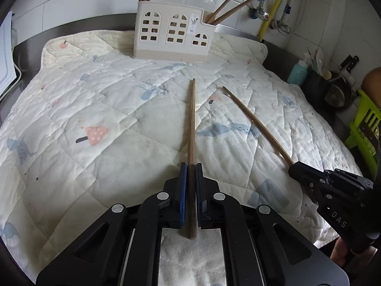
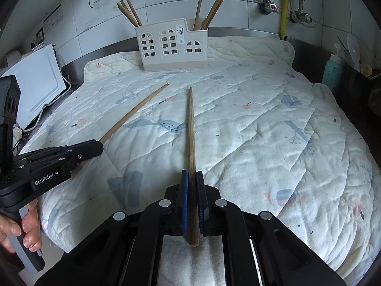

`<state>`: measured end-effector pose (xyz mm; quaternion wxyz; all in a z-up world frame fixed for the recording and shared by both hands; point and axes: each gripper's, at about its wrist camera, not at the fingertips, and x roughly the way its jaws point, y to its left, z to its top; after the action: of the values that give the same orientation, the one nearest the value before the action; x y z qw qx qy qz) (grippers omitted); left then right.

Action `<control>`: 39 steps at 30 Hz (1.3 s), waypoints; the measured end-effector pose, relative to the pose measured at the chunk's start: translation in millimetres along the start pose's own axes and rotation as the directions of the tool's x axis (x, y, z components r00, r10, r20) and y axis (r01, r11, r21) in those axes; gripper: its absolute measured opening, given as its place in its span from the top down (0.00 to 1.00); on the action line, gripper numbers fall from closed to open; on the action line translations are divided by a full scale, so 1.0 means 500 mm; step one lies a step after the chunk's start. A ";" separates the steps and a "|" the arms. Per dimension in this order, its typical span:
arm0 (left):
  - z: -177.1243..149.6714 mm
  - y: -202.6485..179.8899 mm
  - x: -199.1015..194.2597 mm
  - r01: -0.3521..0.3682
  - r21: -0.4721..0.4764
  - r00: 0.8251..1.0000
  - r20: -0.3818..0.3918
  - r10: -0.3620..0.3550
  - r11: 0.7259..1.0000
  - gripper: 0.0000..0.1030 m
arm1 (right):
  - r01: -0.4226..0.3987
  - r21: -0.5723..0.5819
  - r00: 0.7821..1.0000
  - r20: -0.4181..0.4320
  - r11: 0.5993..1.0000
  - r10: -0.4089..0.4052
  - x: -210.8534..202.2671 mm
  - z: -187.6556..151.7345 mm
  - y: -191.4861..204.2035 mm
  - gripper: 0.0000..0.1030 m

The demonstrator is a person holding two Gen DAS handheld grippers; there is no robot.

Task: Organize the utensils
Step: 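Close the left gripper on a chopstick while the right gripper holds its chopstick, then lift both held chopsticks up toward the white holder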

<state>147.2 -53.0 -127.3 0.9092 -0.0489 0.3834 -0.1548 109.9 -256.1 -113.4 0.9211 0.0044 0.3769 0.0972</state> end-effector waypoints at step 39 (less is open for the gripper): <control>0.141 0.003 -0.086 0.046 0.091 0.987 0.148 -0.059 0.995 0.95 | -0.027 -0.044 0.982 0.186 0.999 0.034 -0.094 0.140 -0.012 0.94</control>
<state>169.5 -40.2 -48.9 0.9324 -0.0310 0.3050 -0.1912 127.1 -266.1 -31.1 0.9508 0.0002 0.2865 0.1182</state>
